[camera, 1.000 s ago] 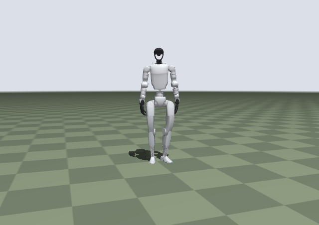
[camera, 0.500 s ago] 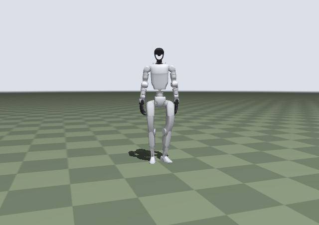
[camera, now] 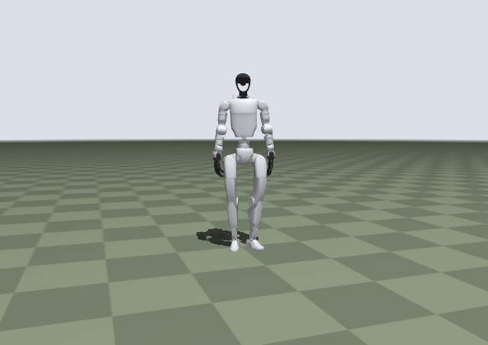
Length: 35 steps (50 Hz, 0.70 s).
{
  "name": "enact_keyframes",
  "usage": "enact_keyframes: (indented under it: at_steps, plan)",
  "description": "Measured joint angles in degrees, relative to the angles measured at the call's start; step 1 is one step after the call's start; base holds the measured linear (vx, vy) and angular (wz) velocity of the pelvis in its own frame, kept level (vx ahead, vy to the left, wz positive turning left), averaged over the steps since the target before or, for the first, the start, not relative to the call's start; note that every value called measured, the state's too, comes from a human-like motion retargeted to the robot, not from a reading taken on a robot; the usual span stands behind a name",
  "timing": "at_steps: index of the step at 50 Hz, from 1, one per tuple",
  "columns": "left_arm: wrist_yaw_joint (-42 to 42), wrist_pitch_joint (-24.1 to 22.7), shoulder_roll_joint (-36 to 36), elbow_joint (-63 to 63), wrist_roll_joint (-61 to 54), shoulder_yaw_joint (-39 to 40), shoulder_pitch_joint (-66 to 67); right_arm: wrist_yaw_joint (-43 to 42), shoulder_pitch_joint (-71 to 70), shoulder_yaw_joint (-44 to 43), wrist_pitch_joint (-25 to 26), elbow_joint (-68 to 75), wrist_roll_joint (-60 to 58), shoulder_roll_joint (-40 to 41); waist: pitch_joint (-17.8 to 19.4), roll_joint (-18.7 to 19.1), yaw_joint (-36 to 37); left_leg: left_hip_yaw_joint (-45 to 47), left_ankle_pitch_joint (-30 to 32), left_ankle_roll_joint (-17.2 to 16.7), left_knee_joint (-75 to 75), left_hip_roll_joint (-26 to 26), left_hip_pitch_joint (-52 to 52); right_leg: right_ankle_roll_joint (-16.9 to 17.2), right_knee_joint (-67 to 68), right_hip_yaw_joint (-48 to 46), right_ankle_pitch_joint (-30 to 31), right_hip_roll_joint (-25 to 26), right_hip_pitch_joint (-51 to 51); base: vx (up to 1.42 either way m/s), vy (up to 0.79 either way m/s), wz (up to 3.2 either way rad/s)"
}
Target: In place motions
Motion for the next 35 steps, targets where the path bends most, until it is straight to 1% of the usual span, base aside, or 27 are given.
enact_keyframes:
  at_steps: [7,12,17,20,24,28,30,33,35]
  plan:
    - [0.3,0.2,0.3,-0.2,-0.3,0.6,0.7,0.1,0.1,0.1,-0.2,-0.4,0.3,0.1,0.6,0.0,0.7,-1.3,0.2,-0.2,1.0,0.3,-1.1,-0.3,-0.4,-2.2,-0.2,0.1,0.5,-0.02,-0.01,0.28]
    - [0.7,0.4,0.4,-0.7,0.2,0.3,0.4,0.3,0.7,0.3,-0.3,-0.3,1.3,-0.4,1.2,-0.2,2.9,-3.3,0.9,0.5,2.5,0.0,-2.5,-0.8,0.4,-4.6,-1.2,-0.1,1.0,0.0,0.04,0.43]
    - [1.8,0.0,0.0,-2.3,0.1,0.1,-0.8,-0.1,1.5,0.4,0.0,0.5,1.2,-0.9,2.0,-0.7,5.0,-7.1,2.0,1.7,3.5,-1.0,-4.4,-0.9,2.6,-11.0,-4.2,-1.7,1.9,-0.01,0.08,1.14]
    - [3.1,-0.6,-0.5,-3.4,-0.7,0.0,-1.7,0.2,2.2,0.4,-0.1,1.0,1.9,-1.4,2.4,-1.3,6.9,-5.8,1.2,2.4,3.9,-0.7,-5.2,-0.7,4.3,-16.3,-6.4,-3.3,2.7,-0.02,0.11,1.56]
    - [3.8,-1.4,-1.1,-3.6,-1.9,0.1,-2.6,0.2,2.6,0.3,0.1,1.4,1.6,-1.7,2.8,-2.2,8.6,-0.1,0.3,2.7,3.8,0.5,-5.5,-0.1,5.1,-23.9,-8.4,-5.2,4.2,-0.02,0.14,1.91]
    - [5.0,-1.8,-1.3,-1.8,-2.4,0.8,-3.1,-1.0,2.6,-0.2,0.2,1.3,0.0,-1.8,2.0,-3.1,9.1,9.0,-0.8,2.6,3.0,2.1,-5.3,1.1,4.4,-31.8,-9.4,-6.8,5.3,-0.01,0.18,2.23]
    - [6.4,-2.5,-1.1,-0.2,-2.4,1.1,-3.1,-1.9,2.6,-0.5,0.1,1.0,-0.8,-1.7,1.2,-3.6,8.9,14.5,-1.7,2.2,2.6,3.0,-4.7,1.8,4.0,-35.7,-9.7,-7.5,5.6,0.01,0.17,2.34]
    - [9.8,-4.1,0.0,2.0,-0.7,-0.3,-2.5,-2.7,2.6,-1.1,-0.3,0.2,-1.4,-1.4,-0.5,-4.1,7.0,27.3,-2.9,0.9,2.5,4.9,-2.7,3.0,3.0,-42.0,-9.9,-8.1,5.9,0.02,0.14,2.5]
    - [12.6,-4.8,0.8,3.2,1.0,-1.4,-2.1,-2.9,2.5,-1.6,-0.4,-0.4,-1.5,-0.9,-1.3,-4.2,5.6,35.1,-2.7,-0.3,2.3,5.9,-1.3,3.7,2.5,-45.5,-10.1,-8.0,6.2,0.02,0.08,2.35]
